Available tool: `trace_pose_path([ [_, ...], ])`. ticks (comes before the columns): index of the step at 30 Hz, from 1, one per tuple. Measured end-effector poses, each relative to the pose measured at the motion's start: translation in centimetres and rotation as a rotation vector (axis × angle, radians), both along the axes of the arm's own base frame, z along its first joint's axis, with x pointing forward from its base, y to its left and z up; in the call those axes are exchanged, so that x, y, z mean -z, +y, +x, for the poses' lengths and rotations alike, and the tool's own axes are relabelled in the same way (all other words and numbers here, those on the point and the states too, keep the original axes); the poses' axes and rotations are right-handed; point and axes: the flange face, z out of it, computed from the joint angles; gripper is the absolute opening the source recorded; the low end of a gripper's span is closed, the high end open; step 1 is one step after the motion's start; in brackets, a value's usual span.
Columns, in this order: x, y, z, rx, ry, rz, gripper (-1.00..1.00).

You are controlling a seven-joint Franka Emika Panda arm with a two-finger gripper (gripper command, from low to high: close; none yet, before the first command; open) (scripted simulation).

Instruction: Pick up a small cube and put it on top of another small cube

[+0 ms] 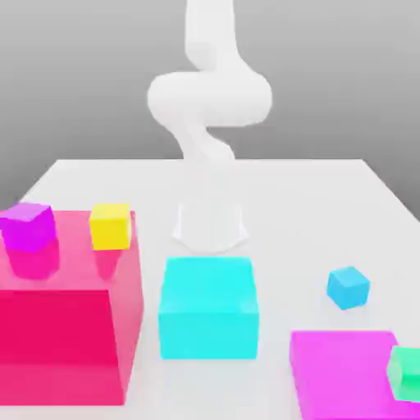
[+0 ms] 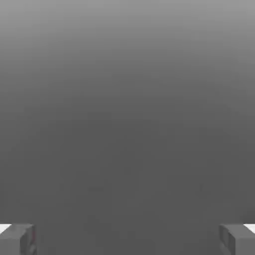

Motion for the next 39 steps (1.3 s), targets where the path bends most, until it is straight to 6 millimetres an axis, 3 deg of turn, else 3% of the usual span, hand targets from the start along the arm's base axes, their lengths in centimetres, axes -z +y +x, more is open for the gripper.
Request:
trace_pose_path([
  [2,4.9,3.8,1.9,-0.029,0.071,-0.017,0.00],
  [5,12.2,8.6,3.2,-0.069,0.171,-0.039,0.00],
  [10,24.1,15.0,1.8,-0.135,0.334,-0.069,0.00],
  [15,34.8,19.6,-3.1,-0.201,0.494,-0.093,0.00],
  [21,44.7,22.5,-12.7,-0.290,0.681,-0.118,0.00],
  [23,46.0,23.0,-14.4,-0.308,0.705,-0.120,0.00],
  [39,51.8,23.1,-14.5,-0.299,0.713,-0.110,0.00],
])
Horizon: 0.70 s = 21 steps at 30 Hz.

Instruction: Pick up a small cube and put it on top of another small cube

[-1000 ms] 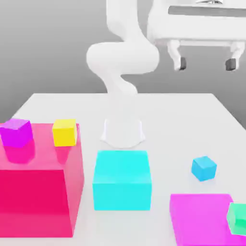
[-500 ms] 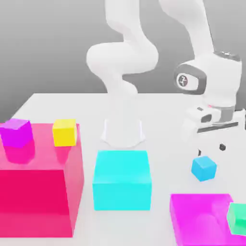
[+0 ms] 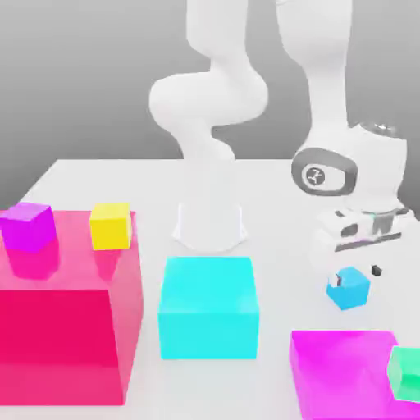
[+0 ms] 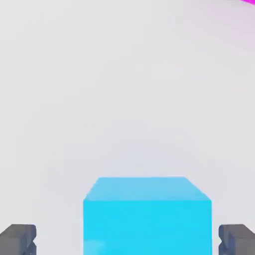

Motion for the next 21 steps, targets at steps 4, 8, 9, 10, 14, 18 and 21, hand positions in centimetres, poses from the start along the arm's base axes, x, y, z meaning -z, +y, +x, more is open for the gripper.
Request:
trace_pose_path([
  [4,0.9,-0.3,-0.2,-0.002,0.002,-0.006,-1.00],
  [8,1.1,-0.4,-0.2,-0.003,0.002,-0.006,-1.00],
  [9,1.0,-0.3,-0.2,-0.002,0.001,-0.005,-1.00],
  [10,0.7,-0.2,-0.1,-0.001,0.000,-0.003,-1.00],
  [14,-1.1,0.3,0.2,0.002,-0.004,0.007,-1.00],
  [18,-2.8,0.5,0.3,0.003,-0.006,0.010,-1.00],
  [21,-3.9,0.4,0.2,0.002,-0.006,0.008,-1.00],
])
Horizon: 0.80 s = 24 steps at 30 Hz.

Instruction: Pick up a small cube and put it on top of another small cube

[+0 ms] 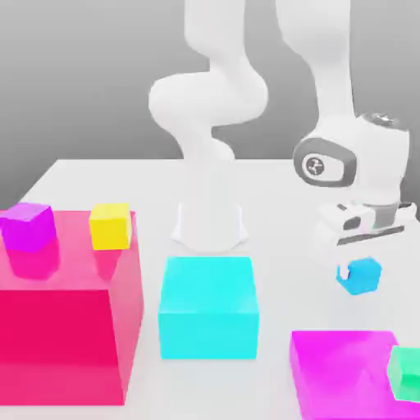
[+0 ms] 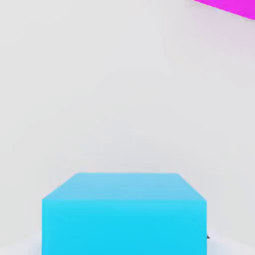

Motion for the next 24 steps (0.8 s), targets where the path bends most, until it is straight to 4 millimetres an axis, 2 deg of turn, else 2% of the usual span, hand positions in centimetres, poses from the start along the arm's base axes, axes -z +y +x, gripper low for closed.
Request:
trace_pose_path([
  [7,-1.8,-0.8,-0.3,0.002,0.006,-0.018,-1.00],
  [11,-4.8,-6.1,6.9,0.333,-0.005,-0.059,-1.00],
  [15,-9.0,-12.9,12.6,0.680,-0.013,-0.084,-1.00],
  [18,-12.8,-19.0,15.4,0.942,-0.013,-0.088,-1.00],
  [21,-16.9,-25.5,16.7,1.203,-0.009,-0.080,-1.00],
  [24,-21.3,-32.2,16.3,1.466,0.000,-0.058,-1.00],
])
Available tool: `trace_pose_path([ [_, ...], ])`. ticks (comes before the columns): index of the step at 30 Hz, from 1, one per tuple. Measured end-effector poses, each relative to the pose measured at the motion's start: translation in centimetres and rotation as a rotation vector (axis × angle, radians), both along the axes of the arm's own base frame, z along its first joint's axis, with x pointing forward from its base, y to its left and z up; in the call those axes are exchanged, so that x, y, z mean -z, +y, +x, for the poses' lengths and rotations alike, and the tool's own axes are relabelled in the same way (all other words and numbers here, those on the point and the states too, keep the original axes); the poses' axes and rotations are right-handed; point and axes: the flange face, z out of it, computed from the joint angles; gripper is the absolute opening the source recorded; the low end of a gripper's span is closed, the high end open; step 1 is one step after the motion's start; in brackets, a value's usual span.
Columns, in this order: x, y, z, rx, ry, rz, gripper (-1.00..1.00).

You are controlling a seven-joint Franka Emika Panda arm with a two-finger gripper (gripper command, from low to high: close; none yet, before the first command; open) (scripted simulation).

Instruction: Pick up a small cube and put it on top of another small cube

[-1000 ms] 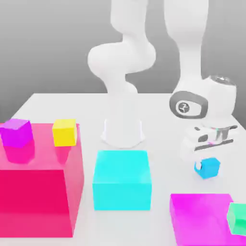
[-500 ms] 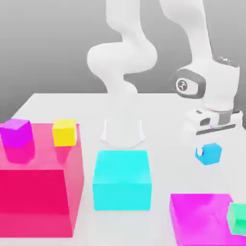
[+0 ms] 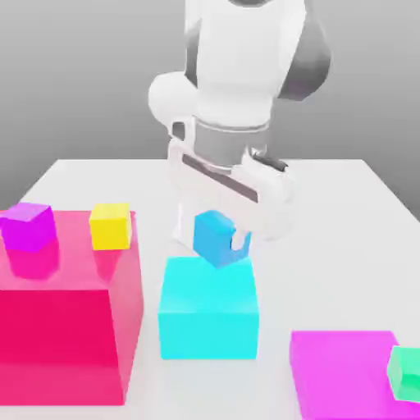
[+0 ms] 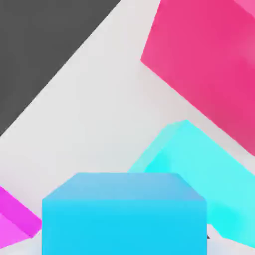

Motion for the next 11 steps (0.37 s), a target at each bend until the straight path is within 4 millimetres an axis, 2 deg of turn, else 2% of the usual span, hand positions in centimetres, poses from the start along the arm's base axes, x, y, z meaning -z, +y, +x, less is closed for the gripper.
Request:
trace_pose_path([
  [3,-4.5,-6.5,-2.1,0.262,-0.019,0.028,-1.00],
  [4,-4.8,-8.1,-2.8,0.329,-0.023,0.036,-1.00],
  [7,-1.9,-9.5,-3.5,0.388,-0.028,0.044,-1.00],
  [8,-0.9,-9.6,-3.6,0.392,-0.028,0.044,1.00],
  [11,-0.9,-9.6,-3.6,0.392,-0.028,0.044,1.00],
])
